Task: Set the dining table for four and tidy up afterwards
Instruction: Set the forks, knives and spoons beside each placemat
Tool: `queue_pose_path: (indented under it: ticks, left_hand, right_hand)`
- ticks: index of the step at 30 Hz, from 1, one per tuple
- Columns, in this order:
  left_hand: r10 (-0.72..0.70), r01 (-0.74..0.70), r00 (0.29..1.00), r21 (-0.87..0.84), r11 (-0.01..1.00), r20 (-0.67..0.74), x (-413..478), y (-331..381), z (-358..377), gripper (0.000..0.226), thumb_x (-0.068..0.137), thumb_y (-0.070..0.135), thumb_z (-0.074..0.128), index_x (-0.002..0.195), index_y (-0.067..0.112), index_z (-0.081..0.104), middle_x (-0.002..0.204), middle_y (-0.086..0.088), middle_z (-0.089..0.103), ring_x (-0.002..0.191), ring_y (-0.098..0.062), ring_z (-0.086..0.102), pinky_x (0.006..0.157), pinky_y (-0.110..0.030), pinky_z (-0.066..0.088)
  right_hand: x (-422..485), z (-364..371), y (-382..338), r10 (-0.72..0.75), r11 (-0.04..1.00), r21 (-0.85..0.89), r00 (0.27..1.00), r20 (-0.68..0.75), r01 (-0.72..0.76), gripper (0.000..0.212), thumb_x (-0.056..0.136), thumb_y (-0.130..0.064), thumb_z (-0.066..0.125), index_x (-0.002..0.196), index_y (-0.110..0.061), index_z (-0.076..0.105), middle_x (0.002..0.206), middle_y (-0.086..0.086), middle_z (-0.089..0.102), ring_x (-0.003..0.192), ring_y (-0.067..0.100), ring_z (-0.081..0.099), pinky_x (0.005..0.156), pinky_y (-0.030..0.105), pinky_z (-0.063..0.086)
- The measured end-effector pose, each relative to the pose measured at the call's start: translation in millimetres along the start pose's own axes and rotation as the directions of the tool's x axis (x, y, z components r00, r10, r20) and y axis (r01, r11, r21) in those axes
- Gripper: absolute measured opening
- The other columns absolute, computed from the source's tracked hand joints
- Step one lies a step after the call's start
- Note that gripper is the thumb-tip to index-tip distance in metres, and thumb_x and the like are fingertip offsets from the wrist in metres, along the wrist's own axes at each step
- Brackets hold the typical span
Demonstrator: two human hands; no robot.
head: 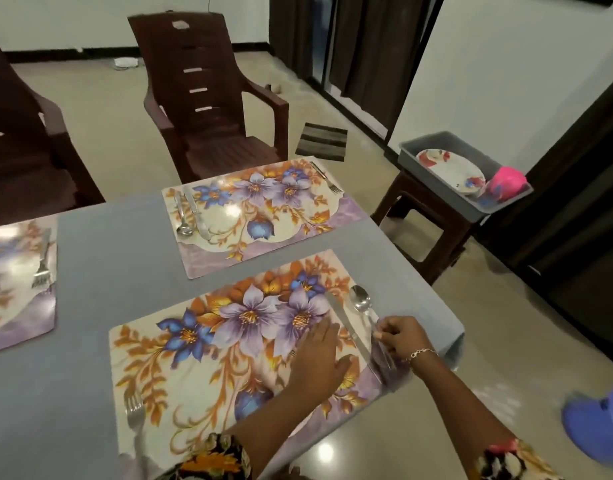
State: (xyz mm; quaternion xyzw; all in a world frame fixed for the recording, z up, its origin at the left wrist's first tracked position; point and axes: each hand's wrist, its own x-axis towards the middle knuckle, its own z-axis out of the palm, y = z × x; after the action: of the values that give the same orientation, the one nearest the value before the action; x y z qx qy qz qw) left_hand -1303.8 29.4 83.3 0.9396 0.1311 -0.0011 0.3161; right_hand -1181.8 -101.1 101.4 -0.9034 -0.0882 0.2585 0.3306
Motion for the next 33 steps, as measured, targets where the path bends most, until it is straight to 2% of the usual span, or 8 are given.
queue_pose_path:
  ticks: [3, 6, 8, 11, 14, 18, 22, 33]
  left_hand:
    - [-0.113, 0.110, 0.990, 0.044, 0.993, 0.083, 12.8, 5.4, 6.2, 0.068, 0.090, 0.044, 0.045, 0.145, 0.008, 0.028, 0.154, -0.011, 0.024, 0.144, -0.025, 0.020, 0.117, -0.035, 0.013]
    - [-0.139, 0.130, 0.988, 0.134, 0.982, 0.066, 24.5, 11.3, 16.5, 0.066, 0.075, 0.054, 0.056, 0.123, 0.008, 0.060, 0.129, -0.010, 0.059, 0.118, -0.024, 0.058, 0.098, -0.033, 0.045]
    - [-0.182, 0.161, 0.980, 0.215, 0.963, 0.079, 27.8, 19.2, 22.4, 0.074, 0.064, 0.066, 0.046, 0.107, 0.012, 0.070, 0.113, -0.004, 0.069, 0.101, -0.018, 0.068, 0.084, -0.028, 0.052]
    - [-0.156, 0.129, 0.982, 0.222, 0.967, 0.107, 33.2, 21.2, 32.1, 0.092, 0.074, 0.066, 0.055, 0.138, 0.001, 0.042, 0.148, -0.014, 0.036, 0.135, -0.032, 0.039, 0.111, -0.036, 0.022]
    - [-0.153, 0.131, 0.987, 0.293, 0.947, 0.055, 37.9, 24.1, 35.9, 0.108, 0.072, 0.070, 0.057, 0.147, 0.001, 0.021, 0.154, -0.012, 0.005, 0.143, -0.038, 0.015, 0.112, -0.039, 0.003]
    - [-0.210, 0.168, 0.969, 0.277, 0.946, 0.133, 38.0, 22.4, 43.5, 0.124, 0.057, 0.089, 0.015, 0.150, 0.010, -0.006, 0.157, -0.010, -0.014, 0.145, -0.030, -0.013, 0.107, -0.032, -0.016]
    - [-0.201, 0.161, 0.972, 0.276, 0.947, 0.124, 41.0, 26.4, 42.8, 0.101, 0.082, 0.064, 0.047, 0.150, 0.011, -0.007, 0.158, -0.009, -0.014, 0.145, -0.027, -0.013, 0.109, -0.031, -0.016]
    - [-0.154, 0.111, 0.978, 0.283, 0.953, 0.137, 45.3, 25.2, 46.3, 0.101, 0.083, 0.064, 0.047, 0.150, 0.011, -0.008, 0.158, -0.007, -0.014, 0.145, -0.023, -0.013, 0.105, -0.030, -0.019]
  right_hand:
    - [13.6, -4.7, -1.3, -0.020, 0.999, -0.041, 0.999, 0.042, 0.022, 0.027, 0.083, -0.005, 0.066, 0.059, -0.019, 0.059, 0.060, 0.002, 0.059, 0.059, 0.018, 0.055, 0.065, 0.032, 0.053]
    - [19.5, -8.3, 1.1, -0.046, 0.996, -0.071, 0.997, 0.063, 0.051, 0.018, 0.081, -0.008, 0.068, 0.068, -0.018, 0.060, 0.071, 0.005, 0.064, 0.067, 0.020, 0.062, 0.071, 0.034, 0.057]
    - [20.8, -11.5, 5.4, -0.138, 0.962, -0.227, 0.988, 0.069, 0.150, 0.011, 0.081, -0.014, 0.068, 0.090, -0.019, 0.063, 0.094, 0.004, 0.065, 0.087, 0.021, 0.063, 0.082, 0.032, 0.053]
    - [22.5, -17.1, 11.5, -0.324, 0.824, -0.422, 0.925, 0.197, 0.379, 0.047, 0.084, -0.025, 0.066, 0.128, -0.022, 0.050, 0.133, -0.002, 0.046, 0.119, 0.017, 0.047, 0.098, 0.026, 0.041]
    - [25.5, -16.9, 16.2, -0.406, 0.640, -0.527, 0.828, 0.386, 0.560, 0.067, 0.084, -0.038, 0.063, 0.142, -0.024, 0.032, 0.150, -0.007, 0.028, 0.135, 0.014, 0.030, 0.109, 0.028, 0.030]
    - [32.5, -18.6, 21.5, -0.415, 0.612, -0.514, 0.797, 0.438, 0.601, 0.074, 0.084, -0.041, 0.062, 0.145, -0.025, 0.024, 0.152, -0.008, 0.025, 0.138, 0.011, 0.028, 0.112, 0.030, 0.027]
    - [39.7, -24.9, 23.0, -0.416, 0.562, -0.533, 0.773, 0.478, 0.632, 0.075, 0.085, -0.042, 0.061, 0.146, -0.027, 0.021, 0.154, -0.009, 0.022, 0.140, 0.012, 0.024, 0.112, 0.030, 0.023]
    - [43.5, -27.2, 21.7, -0.424, 0.490, -0.558, 0.743, 0.518, 0.669, 0.074, 0.086, -0.041, 0.059, 0.147, -0.026, 0.019, 0.155, -0.008, 0.018, 0.142, 0.011, 0.018, 0.111, 0.029, 0.024]
